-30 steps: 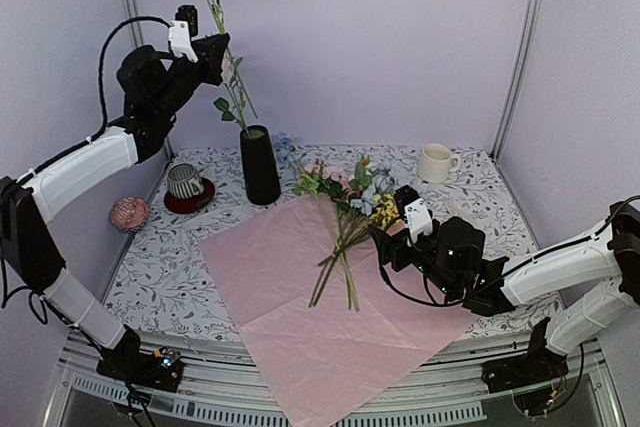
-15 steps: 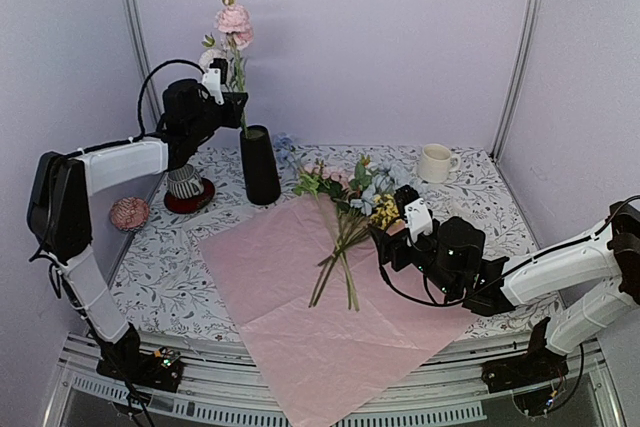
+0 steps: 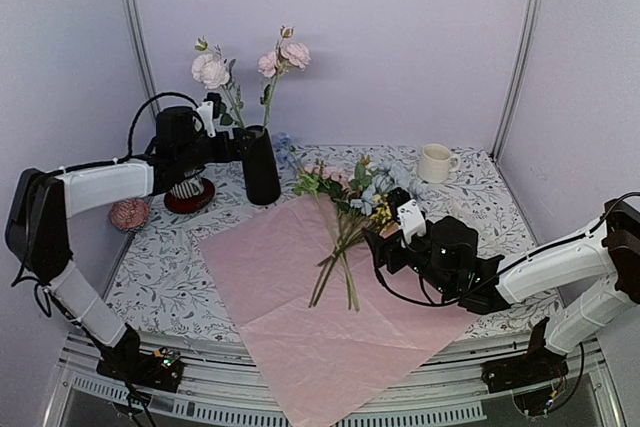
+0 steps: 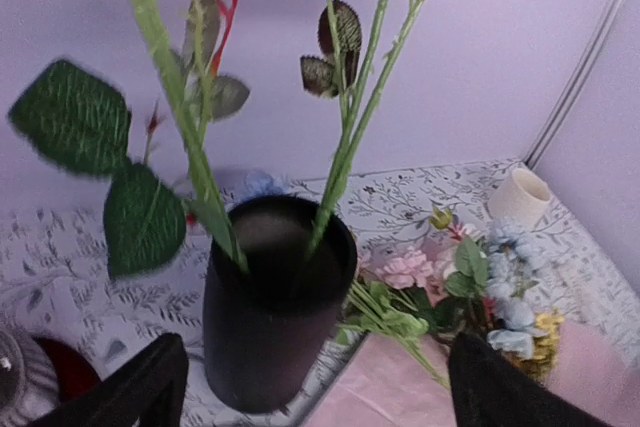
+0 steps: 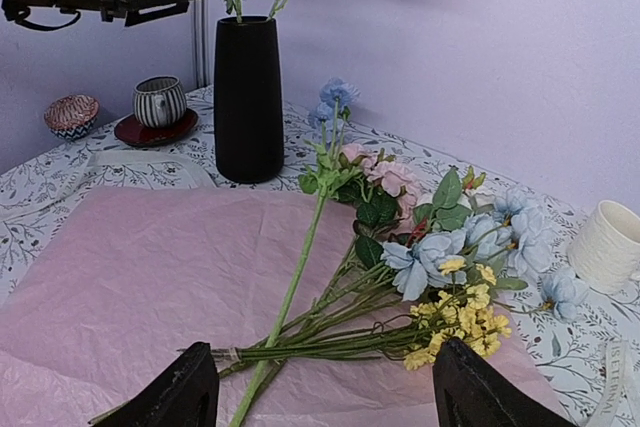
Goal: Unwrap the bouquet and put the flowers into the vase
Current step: Place the fake flower in the vase, then adjust the fake flower on the flattened wrapping paper.
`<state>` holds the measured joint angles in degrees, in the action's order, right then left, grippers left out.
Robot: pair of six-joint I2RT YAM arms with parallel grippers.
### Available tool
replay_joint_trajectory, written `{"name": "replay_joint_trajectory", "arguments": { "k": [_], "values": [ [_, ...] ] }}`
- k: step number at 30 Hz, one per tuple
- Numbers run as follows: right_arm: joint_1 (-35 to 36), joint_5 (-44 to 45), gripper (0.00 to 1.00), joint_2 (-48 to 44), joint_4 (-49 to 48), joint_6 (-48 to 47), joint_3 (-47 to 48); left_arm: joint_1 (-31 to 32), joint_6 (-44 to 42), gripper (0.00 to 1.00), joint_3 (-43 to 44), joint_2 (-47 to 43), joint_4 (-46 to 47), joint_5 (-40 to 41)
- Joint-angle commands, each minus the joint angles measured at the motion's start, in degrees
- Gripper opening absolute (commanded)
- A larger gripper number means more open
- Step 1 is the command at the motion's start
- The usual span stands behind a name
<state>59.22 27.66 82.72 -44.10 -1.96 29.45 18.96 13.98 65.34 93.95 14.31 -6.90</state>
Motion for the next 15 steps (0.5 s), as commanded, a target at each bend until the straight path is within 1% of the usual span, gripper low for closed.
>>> {"name": "replay_joint_trajectory", "arguments": {
  "k": [1, 5, 7, 10, 12, 13, 14, 15],
  "values": [
    [-0.16, -3.4, 0.76, 1.71, 4.37, 4.18, 3.53, 1.65, 3.69, 0.98, -7.75, -7.66, -3.2, 0.84],
    [-0.18, -5.35, 0.76, 2.6, 11.67, 9.76, 7.74, 3.44, 4.79, 0.98, -10.47, -10.72, -10.47, 2.1],
    [-0.16, -6.71, 0.76, 2.75, 17.04, 15.15, 10.33, 3.75, 6.57, 0.98, -10.77, -11.64, -14.06, 3.07],
    [-0.16, -8.95, 0.77, 2.38, 23.76, 20.73, 13.2, 4.0, 7.85, 0.98, -10.75, -12.43, -18.42, 5.62],
    [-0.16, -7.83, 0.73, 1.9, 26.35, 23.91, 13.39, 3.98, 7.92, 0.98, -10.4, -12.91, -20.71, 8.04],
    [-0.18, -6.49, 0.69, 1.8, 27.0, 24.93, 13.12, 3.91, 8.34, 0.98, -10.96, -13.29, -20.64, 9.06],
    [-0.28, -5.35, 0.65, 1.54, 28.07, 26.57, 13.0, 3.71, 8.64, 0.98, -11.99, -14.01, -20.24, 8.77],
    [-0.3, -5.35, 0.62, 1.56, 29.61, 28.66, 13.29, 3.45, 8.38, 0.98, -13.79, -15.15, -18.2, 5.35]
  ]
}}
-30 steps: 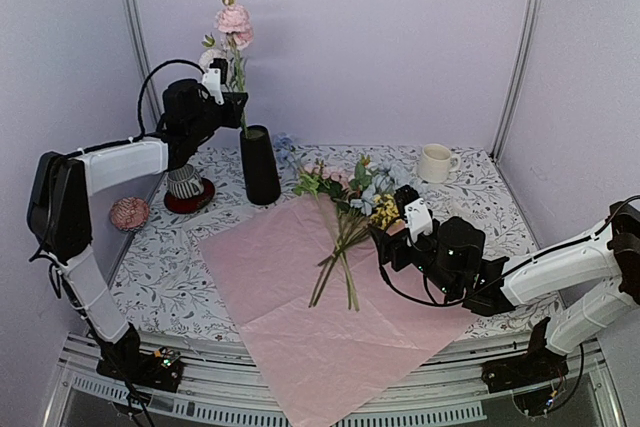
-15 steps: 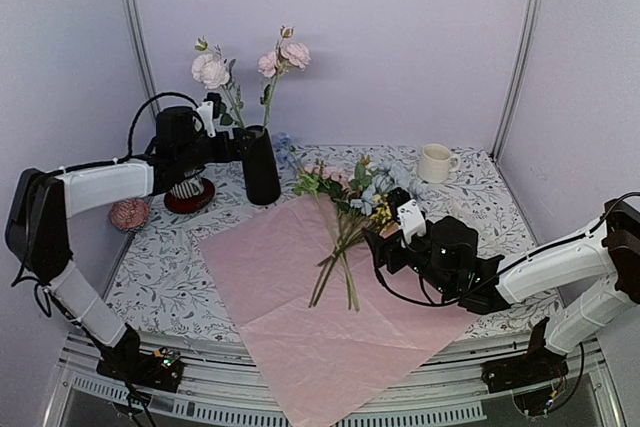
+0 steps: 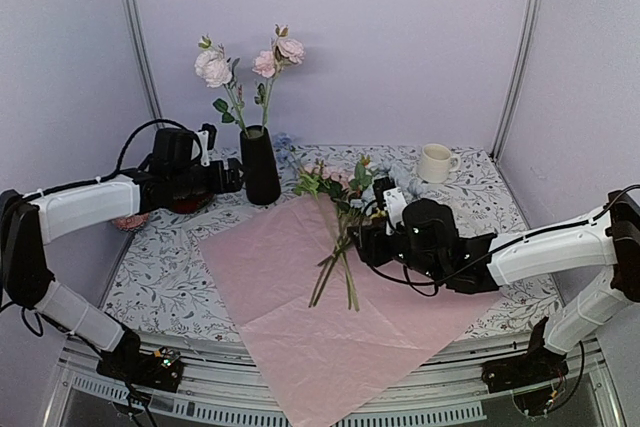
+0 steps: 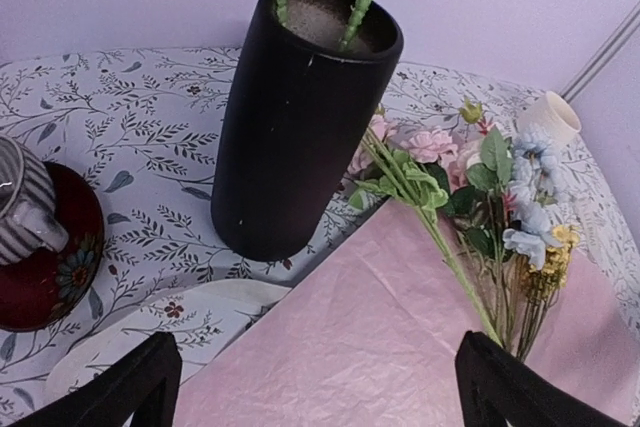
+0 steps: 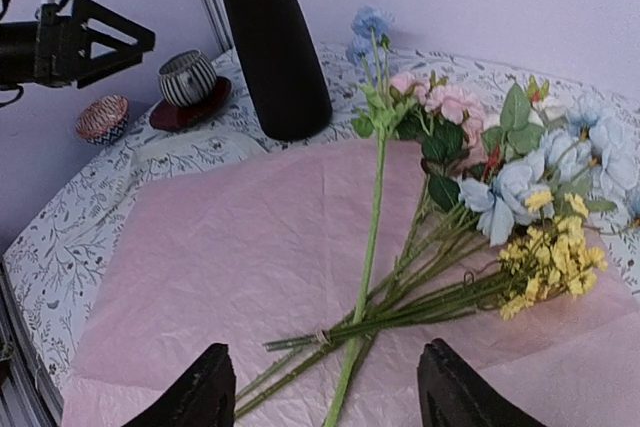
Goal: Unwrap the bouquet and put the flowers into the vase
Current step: Adjust the fake flower on the flattened wrapping paper.
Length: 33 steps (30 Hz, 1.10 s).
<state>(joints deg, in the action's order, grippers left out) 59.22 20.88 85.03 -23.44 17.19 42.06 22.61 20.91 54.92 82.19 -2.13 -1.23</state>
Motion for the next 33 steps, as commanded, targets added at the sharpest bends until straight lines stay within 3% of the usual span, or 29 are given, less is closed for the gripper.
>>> {"name": "replay_joint_trajectory", "arguments": {
  "k": [1, 3, 5, 9, 13, 19, 33],
  "values": [
    [-0.41, 0.5, 0.59, -0.66, 10.52, 10.27, 1.45, -0.39, 0.96, 0.98, -6.89, -4.61, 2.52, -4.81],
    [-0.63, -1.71, 0.58, 0.29, 14.66, 11.38, 4.52, -0.39, 1.88, 0.98, -12.13, -6.9, 13.55, -12.4],
    [-0.81, -2.85, 0.57, 2.3, 20.23, 13.07, 8.27, 0.11, 1.72, 0.97, -14.91, -7.29, 18.75, -16.78],
    [-0.93, -4.79, 0.53, 6.56, 26.92, 14.72, 14.14, 2.53, -0.32, 0.91, -17.55, -6.1, 22.79, -18.48],
    [-1.41, -8.45, 0.53, 11.49, 32.12, 14.65, 19.04, 4.77, -1.05, 0.9, -24.91, -7.15, 32.93, -16.6],
    [-1.99, -7.21, 0.59, 18.77, 38.16, 25.17, 26.28, 8.05, -1.37, 0.88, -27.18, -9.93, 37.19, -14.18],
    [-5.7, -4.65, 0.57, 23.94, 37.39, 45.18, 26.75, 10.41, -1.31, 0.87, -27.93, -11.8, 37.63, -13.14]
  ]
}}
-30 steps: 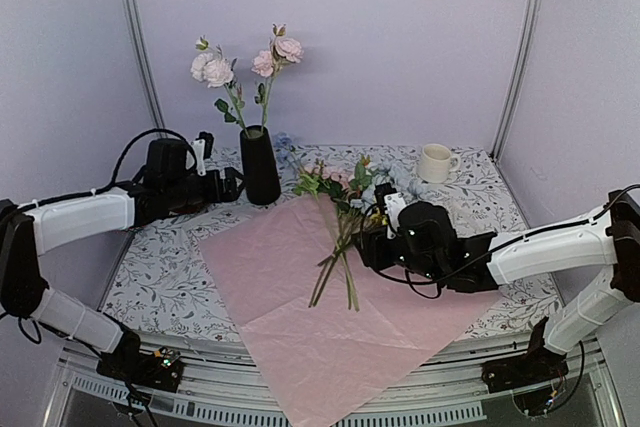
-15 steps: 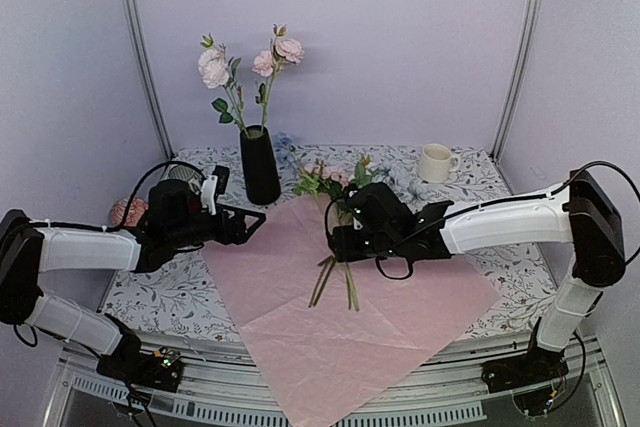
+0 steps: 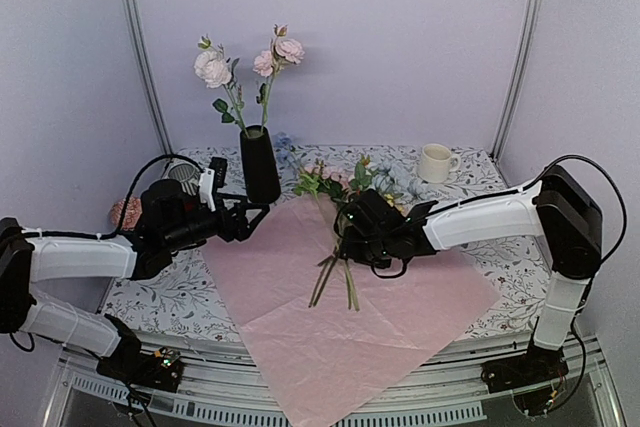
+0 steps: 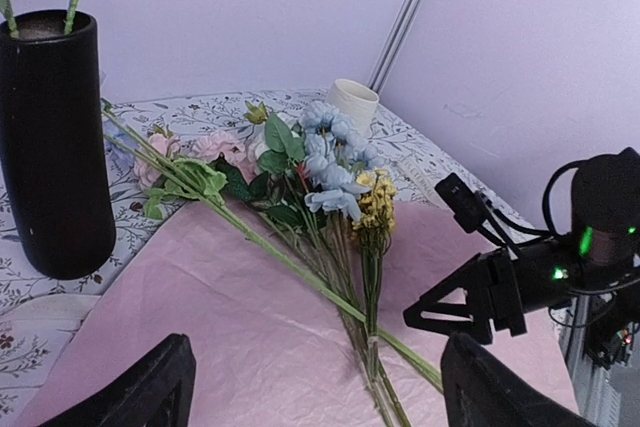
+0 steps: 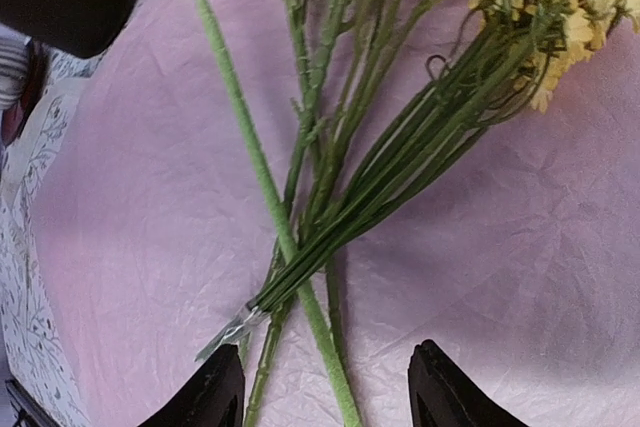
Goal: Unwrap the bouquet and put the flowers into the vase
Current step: Adjust the fake flower on the flattened wrapping paper.
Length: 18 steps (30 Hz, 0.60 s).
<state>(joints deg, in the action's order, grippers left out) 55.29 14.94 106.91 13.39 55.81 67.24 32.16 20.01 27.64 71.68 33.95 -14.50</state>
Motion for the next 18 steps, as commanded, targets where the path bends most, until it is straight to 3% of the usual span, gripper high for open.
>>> {"name": "replay_joint_trajectory", "arguments": {
  "k": [1, 18],
  "values": [
    [-2.1, 1.14, 0.56, 2.52, 0.55, 7.66, 1.56, 0.88, -0.5, 0.87, -0.71, -1.58, 1.51, 0.17],
    [-5.87, -1.27, 0.49, 5.28, -7.78, 12.65, 1.57, 1.56, -1.48, 0.86, -0.98, -1.7, 1.55, 1.07]
  ]
}}
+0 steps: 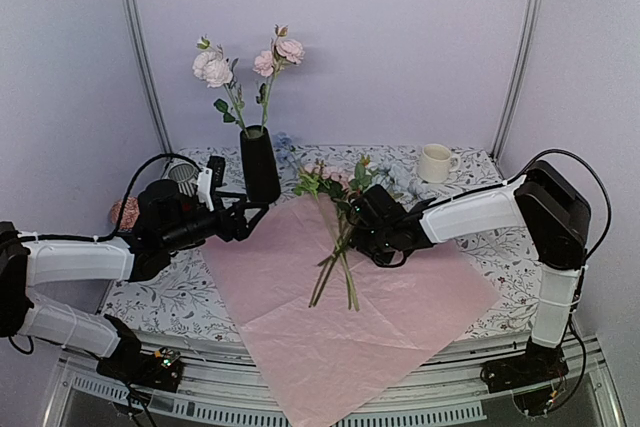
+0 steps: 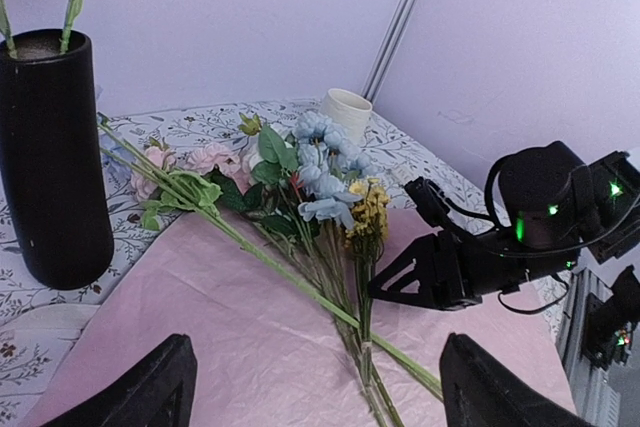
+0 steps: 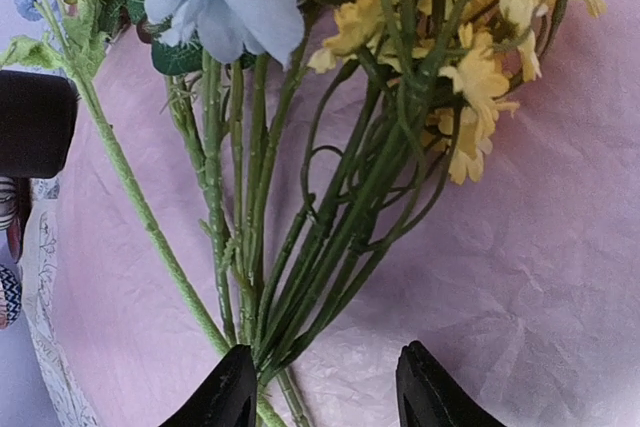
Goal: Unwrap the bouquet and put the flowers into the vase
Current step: Adjust the fake flower on the flattened wrapping paper.
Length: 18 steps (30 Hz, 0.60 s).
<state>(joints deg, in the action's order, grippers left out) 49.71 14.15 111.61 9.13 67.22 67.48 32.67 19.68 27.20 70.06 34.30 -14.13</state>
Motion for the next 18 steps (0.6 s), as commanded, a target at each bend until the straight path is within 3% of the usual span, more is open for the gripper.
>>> {"name": "replay_joint_trajectory", "arguments": {
  "k": [1, 18],
  "values": [
    [-0.29, -0.52, 0.49, 0.54, -4.15, 1.01, 1.29, 1.08, -1.16, 0.86, -0.62, -0.1, 1.16, 0.79],
    [-1.47, -3.48, 0.41, 3.95, -4.87, 3.78, 4.04, 2.23, -1.55, 0.86, 0.09, 2.62, 1.77, 1.4]
  ]
}}
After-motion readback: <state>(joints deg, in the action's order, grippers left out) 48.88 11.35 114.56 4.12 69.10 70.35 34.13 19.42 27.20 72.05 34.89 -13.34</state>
